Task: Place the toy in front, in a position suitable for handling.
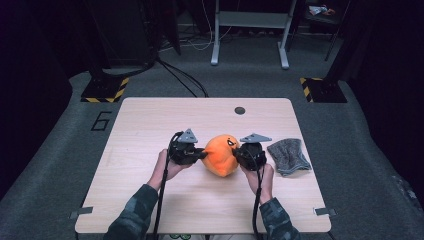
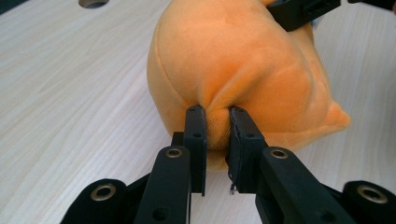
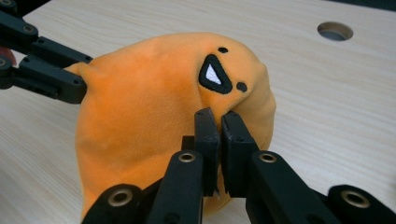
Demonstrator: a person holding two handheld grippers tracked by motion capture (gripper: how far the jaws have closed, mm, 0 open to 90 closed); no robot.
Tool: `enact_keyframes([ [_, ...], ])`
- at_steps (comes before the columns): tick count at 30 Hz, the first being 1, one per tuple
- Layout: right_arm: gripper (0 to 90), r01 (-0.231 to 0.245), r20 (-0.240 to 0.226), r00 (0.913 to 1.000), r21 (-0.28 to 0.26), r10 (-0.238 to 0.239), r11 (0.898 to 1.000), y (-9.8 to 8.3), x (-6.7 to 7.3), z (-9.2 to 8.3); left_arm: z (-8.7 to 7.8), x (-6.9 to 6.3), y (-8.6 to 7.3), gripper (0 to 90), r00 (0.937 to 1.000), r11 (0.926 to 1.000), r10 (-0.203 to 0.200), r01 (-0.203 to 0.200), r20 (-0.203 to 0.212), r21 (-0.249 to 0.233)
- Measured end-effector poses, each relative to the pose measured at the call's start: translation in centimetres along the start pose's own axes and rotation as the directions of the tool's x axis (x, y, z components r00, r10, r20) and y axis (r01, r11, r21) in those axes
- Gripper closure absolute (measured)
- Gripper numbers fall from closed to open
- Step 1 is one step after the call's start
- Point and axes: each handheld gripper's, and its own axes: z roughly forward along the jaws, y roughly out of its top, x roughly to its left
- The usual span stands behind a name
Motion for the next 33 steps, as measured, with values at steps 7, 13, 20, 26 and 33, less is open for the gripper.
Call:
enact_keyframes([
  [7, 82.4, -0.019, 0.003, 0.9998, 0.018, 0.019, 1.000, -2.0, -0.1, 2.4, 1.6, 0.9, -1.1, 78.4, 0.9998, 0.9997, -0.020, 0.020, -0.005, 0.016],
  [13, 60.2, 0.017, -0.021, 0.9996, -0.007, -0.017, 1.000, -1.5, -0.7, 1.6, 0.7, 1.0, -1.3, 62.1, 0.9971, 0.9976, -0.069, 0.069, -0.031, -0.007],
  [20, 33.9, 0.035, -0.021, 0.9992, 0.006, -0.035, 0.999, -0.2, -2.6, 0.4, -1.0, 0.0, -1.4, 29.6, 0.9781, 0.9824, -0.176, 0.167, -0.111, -0.083],
  [26, 22.5, 0.065, -0.027, 0.9976, 0.049, -0.064, 0.997, 0.8, -3.9, 0.8, -1.0, -2.1, -0.9, 23.3, 0.9688, 0.9749, -0.211, 0.198, -0.131, -0.101],
  [33, 22.2, 0.084, -0.078, 0.9940, 0.109, -0.076, 0.990, 1.2, -4.3, 2.9, 1.6, -3.0, -1.1, 26.0, 0.9637, 0.9773, -0.212, 0.207, -0.163, -0.045],
])
